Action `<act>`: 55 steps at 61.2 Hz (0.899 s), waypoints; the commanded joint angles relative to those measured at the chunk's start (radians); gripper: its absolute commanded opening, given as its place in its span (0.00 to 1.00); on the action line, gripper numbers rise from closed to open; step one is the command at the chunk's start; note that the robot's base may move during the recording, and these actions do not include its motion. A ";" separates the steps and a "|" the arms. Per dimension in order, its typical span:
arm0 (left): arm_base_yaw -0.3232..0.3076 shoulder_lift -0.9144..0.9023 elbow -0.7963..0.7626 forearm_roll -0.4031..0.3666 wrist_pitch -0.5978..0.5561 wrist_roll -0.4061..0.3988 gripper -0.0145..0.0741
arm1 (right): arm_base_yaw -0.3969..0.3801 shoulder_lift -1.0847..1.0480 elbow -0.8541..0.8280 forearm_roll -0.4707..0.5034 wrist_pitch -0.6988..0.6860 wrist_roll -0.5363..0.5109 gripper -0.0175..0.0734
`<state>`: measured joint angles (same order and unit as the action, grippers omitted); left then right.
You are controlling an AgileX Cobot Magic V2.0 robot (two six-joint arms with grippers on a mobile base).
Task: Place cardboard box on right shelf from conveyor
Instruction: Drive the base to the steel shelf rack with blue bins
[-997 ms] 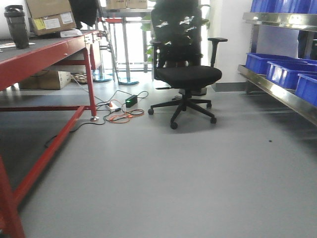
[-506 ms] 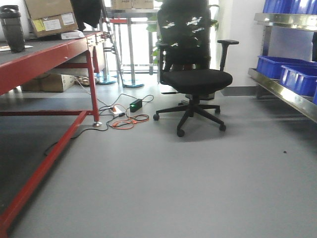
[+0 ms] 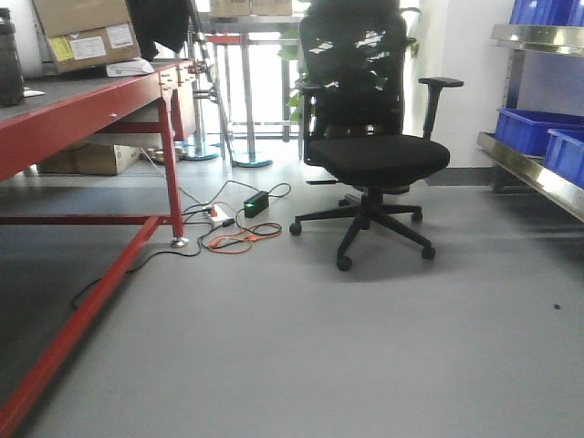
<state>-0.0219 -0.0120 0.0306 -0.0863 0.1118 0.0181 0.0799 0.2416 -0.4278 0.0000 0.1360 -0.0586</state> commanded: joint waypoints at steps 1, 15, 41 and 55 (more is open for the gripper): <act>0.002 -0.007 -0.003 -0.005 -0.082 -0.003 0.03 | -0.007 0.008 -0.030 -0.009 -0.103 -0.006 0.25; 0.002 -0.007 -0.003 -0.005 -0.082 -0.003 0.03 | -0.007 0.008 -0.030 -0.009 -0.103 -0.006 0.25; 0.002 -0.007 -0.003 -0.005 -0.082 -0.003 0.03 | -0.007 0.008 -0.030 -0.009 -0.103 -0.006 0.25; 0.002 -0.007 -0.003 -0.005 -0.082 -0.003 0.03 | -0.007 0.008 -0.030 -0.009 -0.102 -0.006 0.25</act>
<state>-0.0219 -0.0120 0.0306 -0.0863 0.1118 0.0181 0.0799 0.2416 -0.4278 0.0000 0.1360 -0.0586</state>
